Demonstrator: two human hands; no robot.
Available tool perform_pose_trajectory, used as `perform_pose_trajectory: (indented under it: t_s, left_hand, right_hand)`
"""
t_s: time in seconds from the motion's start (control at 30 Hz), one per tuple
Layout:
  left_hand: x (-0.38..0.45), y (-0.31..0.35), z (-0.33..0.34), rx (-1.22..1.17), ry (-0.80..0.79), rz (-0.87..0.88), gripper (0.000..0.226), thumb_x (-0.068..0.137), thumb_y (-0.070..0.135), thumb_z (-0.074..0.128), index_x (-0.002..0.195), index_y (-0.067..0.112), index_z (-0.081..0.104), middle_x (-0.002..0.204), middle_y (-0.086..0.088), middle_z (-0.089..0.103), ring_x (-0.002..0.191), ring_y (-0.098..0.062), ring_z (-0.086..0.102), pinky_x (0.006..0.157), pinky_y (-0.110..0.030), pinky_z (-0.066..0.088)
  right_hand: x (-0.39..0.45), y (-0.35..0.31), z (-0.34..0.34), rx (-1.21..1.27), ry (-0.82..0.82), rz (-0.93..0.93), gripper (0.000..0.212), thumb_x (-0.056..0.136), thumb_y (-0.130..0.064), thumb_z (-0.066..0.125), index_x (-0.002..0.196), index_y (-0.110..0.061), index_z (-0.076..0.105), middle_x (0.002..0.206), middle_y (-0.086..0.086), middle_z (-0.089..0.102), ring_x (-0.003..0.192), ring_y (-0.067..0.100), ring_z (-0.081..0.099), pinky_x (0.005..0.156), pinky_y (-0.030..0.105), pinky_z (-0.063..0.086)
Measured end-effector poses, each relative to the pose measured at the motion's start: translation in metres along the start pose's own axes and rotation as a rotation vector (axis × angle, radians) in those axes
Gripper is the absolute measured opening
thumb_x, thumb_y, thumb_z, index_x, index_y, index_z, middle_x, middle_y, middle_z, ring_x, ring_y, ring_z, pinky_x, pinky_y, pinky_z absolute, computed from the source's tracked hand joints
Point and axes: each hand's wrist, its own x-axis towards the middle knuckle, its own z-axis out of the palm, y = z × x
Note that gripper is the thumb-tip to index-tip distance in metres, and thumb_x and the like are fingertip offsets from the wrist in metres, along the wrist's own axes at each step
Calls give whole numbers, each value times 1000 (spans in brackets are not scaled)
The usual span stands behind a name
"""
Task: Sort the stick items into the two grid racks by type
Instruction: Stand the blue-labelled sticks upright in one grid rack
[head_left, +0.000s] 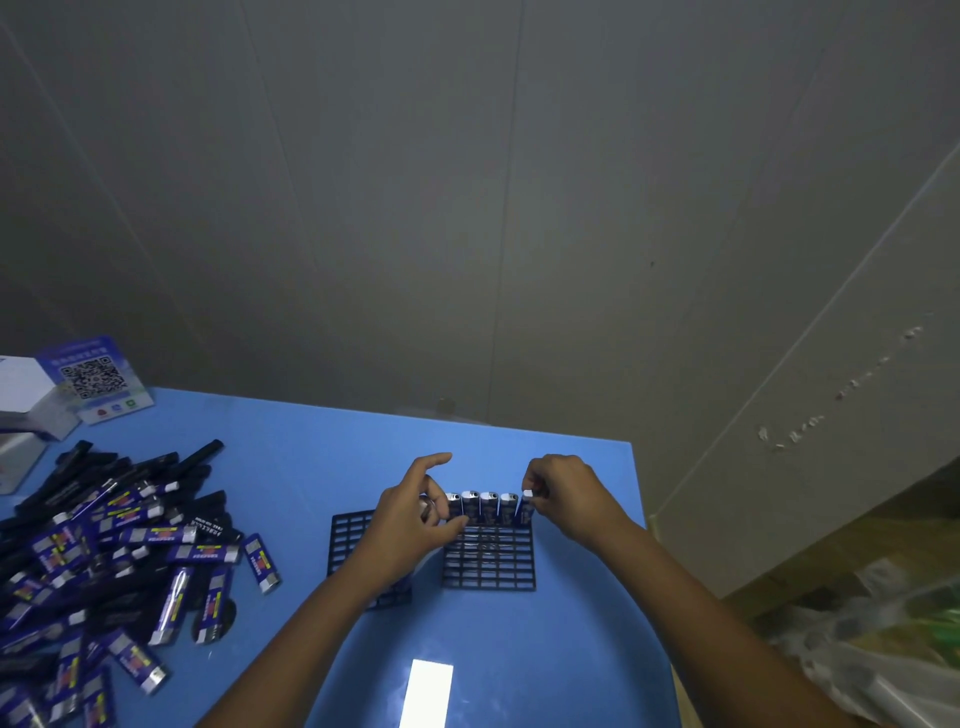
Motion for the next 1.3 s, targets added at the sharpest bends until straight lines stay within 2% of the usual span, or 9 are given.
perform_pose_trajectory:
  t_s: [0.17, 0.3, 0.4, 0.5, 0.67, 1.0, 1.1, 1.2, 1.3]
  left_hand:
    - [-1, 1, -1, -1, 0, -6, 73, 78, 7, 80, 139, 20, 43, 75, 0, 62, 56, -4, 54, 71, -21, 53]
    - [-1, 2, -3, -4, 3, -5, 74, 78, 7, 80, 140, 20, 43, 74, 1, 61, 57, -5, 54, 74, -28, 55]
    - [-1, 3, -5, 4, 7, 4, 73, 78, 7, 80, 140, 19, 43, 74, 2, 60, 56, -5, 53, 71, -21, 52]
    - [-2, 3, -7, 12, 7, 6, 73, 78, 7, 80, 140, 19, 42, 74, 3, 59, 56, -5, 53, 70, -17, 49]
    - [0, 5, -6, 13, 7, 1, 73, 79, 7, 79, 141, 19, 42, 75, 2, 60, 56, -3, 53, 71, -18, 51]
    - [-3, 5, -6, 19, -4, 0, 74, 79, 8, 79, 141, 17, 41, 75, 2, 60, 57, -5, 54, 72, -21, 52]
    - [-3, 5, -6, 16, -5, -5, 74, 78, 9, 80, 141, 19, 41, 75, 3, 60, 57, -4, 55, 74, -23, 54]
    - [-4, 6, -7, -2, -9, 2, 76, 78, 8, 80, 141, 20, 41, 75, 4, 61, 57, -6, 55, 75, -28, 55]
    - [-5, 8, -10, -33, -25, -10, 80, 77, 9, 81, 142, 25, 39, 81, 3, 61, 57, -9, 55, 74, -30, 56]
  right_hand:
    - [2, -3, 0, -4, 8, 34, 14, 86, -2, 64, 91, -14, 66, 87, -4, 56, 81, 15, 55, 68, 23, 40]
    - [1, -3, 8, 4, -23, 51, 17, 85, -1, 64, 88, -17, 66, 85, -6, 59, 81, 14, 57, 63, 16, 40]
    - [2, -2, 5, 18, -4, 40, 17, 85, -1, 65, 87, -18, 66, 84, -7, 59, 79, 11, 55, 59, 8, 32]
    - [4, -1, -2, 33, 6, 33, 19, 84, -2, 67, 84, -21, 64, 84, -7, 61, 79, 10, 56, 58, 7, 31]
    - [4, -1, 0, 38, -29, 40, 24, 83, -2, 68, 80, -24, 61, 82, -8, 61, 78, 10, 58, 59, 9, 35]
    - [1, 1, 9, 32, -32, 71, 22, 84, -2, 66, 80, -23, 60, 81, -7, 61, 77, 11, 56, 56, 9, 31]
    - [3, -1, 8, 30, -39, 62, 22, 85, -2, 65, 80, -23, 59, 84, -5, 61, 80, 13, 57, 60, 13, 37]
    - [3, 0, 7, 0, -59, 40, 17, 86, -6, 68, 85, -22, 62, 88, -4, 61, 82, 14, 58, 60, 15, 37]
    - [-1, -6, -1, 4, -5, 4, 17, 88, -20, 72, 102, -20, 64, 102, -4, 60, 85, 12, 54, 65, 21, 37]
